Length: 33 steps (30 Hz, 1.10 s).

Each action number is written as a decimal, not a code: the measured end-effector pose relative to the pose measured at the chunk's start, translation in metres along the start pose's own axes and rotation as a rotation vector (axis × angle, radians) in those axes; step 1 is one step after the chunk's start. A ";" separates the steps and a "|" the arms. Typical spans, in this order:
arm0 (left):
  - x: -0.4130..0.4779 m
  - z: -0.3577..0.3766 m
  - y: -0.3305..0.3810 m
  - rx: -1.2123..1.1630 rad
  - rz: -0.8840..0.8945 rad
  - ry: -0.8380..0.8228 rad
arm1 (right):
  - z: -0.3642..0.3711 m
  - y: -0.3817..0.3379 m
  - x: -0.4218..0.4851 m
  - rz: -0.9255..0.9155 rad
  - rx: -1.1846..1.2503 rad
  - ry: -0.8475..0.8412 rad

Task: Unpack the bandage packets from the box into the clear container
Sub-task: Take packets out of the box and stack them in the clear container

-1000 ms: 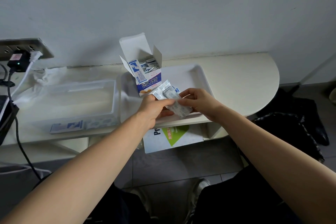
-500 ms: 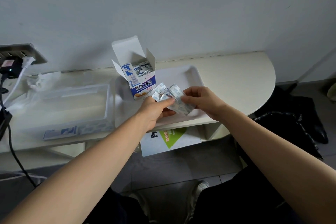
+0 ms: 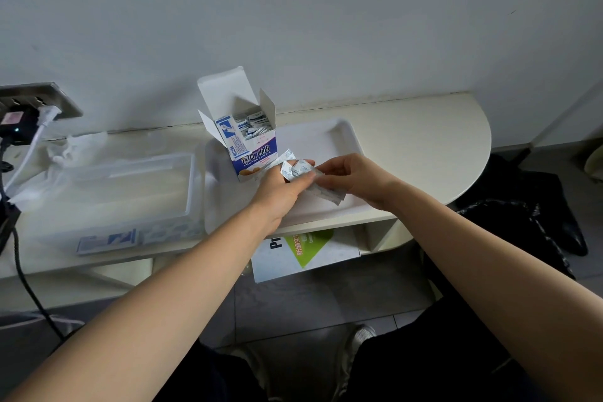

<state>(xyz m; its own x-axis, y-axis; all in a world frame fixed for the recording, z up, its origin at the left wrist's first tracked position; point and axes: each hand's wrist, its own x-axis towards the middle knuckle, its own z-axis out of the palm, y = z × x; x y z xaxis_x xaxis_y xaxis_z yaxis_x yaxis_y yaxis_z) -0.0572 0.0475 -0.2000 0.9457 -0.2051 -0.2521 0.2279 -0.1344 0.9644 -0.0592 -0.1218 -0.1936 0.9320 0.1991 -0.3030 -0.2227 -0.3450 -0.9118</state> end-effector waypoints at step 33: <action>-0.004 -0.001 -0.009 0.728 0.130 0.045 | 0.006 0.010 0.000 -0.139 -0.595 0.165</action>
<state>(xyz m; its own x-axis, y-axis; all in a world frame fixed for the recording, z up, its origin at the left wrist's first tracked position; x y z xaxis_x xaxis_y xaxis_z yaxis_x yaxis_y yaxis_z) -0.0628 0.0506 -0.2071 0.9669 -0.2250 -0.1207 -0.0829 -0.7240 0.6848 -0.0636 -0.1197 -0.2045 0.9831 0.1512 -0.1029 0.0567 -0.7866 -0.6149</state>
